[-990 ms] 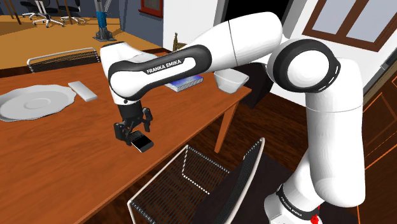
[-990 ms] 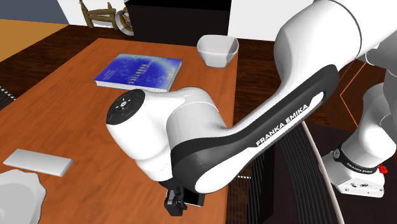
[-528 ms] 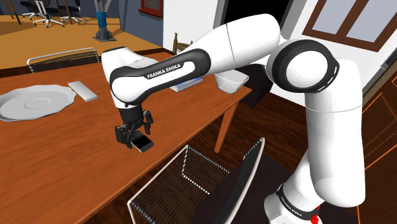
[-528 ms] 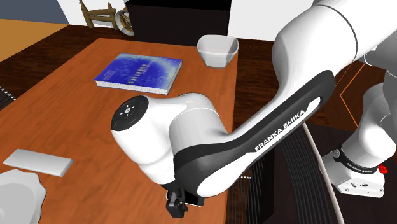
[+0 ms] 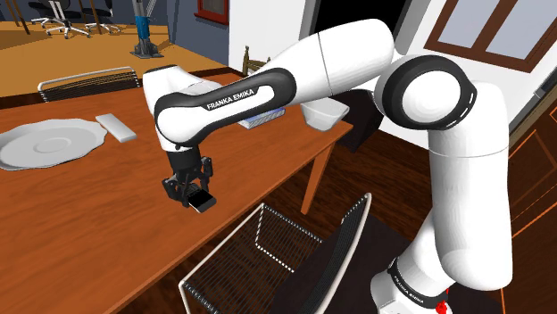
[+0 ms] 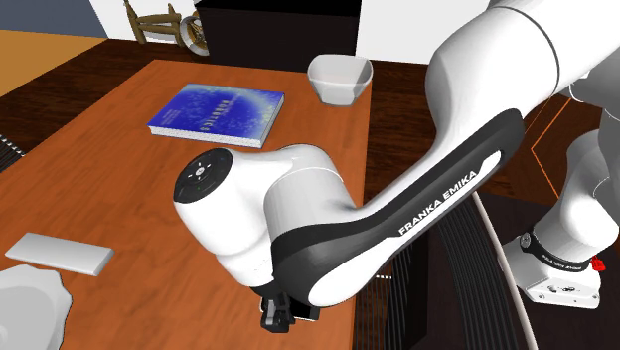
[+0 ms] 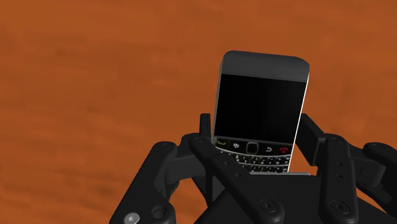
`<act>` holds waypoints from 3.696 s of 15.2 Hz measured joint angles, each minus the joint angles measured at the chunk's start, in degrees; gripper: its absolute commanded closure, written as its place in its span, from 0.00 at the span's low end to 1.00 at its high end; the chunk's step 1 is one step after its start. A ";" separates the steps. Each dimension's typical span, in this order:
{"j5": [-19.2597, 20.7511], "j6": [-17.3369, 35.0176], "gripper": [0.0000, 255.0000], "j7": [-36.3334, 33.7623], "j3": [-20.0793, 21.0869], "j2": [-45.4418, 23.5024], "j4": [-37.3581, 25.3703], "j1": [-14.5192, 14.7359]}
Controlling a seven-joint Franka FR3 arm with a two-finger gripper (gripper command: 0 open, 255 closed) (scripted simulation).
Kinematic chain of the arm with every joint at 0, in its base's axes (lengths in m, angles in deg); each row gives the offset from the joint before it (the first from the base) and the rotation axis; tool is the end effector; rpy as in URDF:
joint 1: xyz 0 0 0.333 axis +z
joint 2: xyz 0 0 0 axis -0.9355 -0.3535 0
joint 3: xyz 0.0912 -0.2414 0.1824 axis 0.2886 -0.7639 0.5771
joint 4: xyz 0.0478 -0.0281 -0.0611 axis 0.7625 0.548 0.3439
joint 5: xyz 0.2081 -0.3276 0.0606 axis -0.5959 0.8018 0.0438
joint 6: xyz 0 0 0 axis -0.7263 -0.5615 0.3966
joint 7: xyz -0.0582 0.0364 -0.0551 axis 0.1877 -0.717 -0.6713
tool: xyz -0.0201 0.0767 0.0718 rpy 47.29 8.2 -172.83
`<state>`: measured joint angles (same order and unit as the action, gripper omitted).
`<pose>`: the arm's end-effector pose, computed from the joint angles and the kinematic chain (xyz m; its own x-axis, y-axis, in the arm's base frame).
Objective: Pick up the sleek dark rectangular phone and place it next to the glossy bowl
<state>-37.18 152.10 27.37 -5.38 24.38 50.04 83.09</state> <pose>0.5746 0.3338 0.3285 0.9437 0.2563 -0.2091 0.2612 -0.9653 -0.0047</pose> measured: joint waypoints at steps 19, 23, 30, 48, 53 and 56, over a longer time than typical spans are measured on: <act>-1.19 -9.14 1.00 0.29 0.70 3.32 -5.81 -0.06; -1.39 -11.91 1.00 0.33 0.82 3.84 -8.12 0.01; -1.57 -17.10 1.00 0.31 0.99 4.24 -12.96 0.29; -3.12 -21.96 1.00 8.59 -0.97 12.21 -9.99 -6.45; -3.32 -21.53 1.00 15.27 -3.22 15.70 -6.20 -11.09; -3.22 -20.80 1.00 18.94 -4.60 17.09 -4.13 -13.48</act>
<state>-40.40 131.30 46.31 -9.98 41.47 45.91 69.61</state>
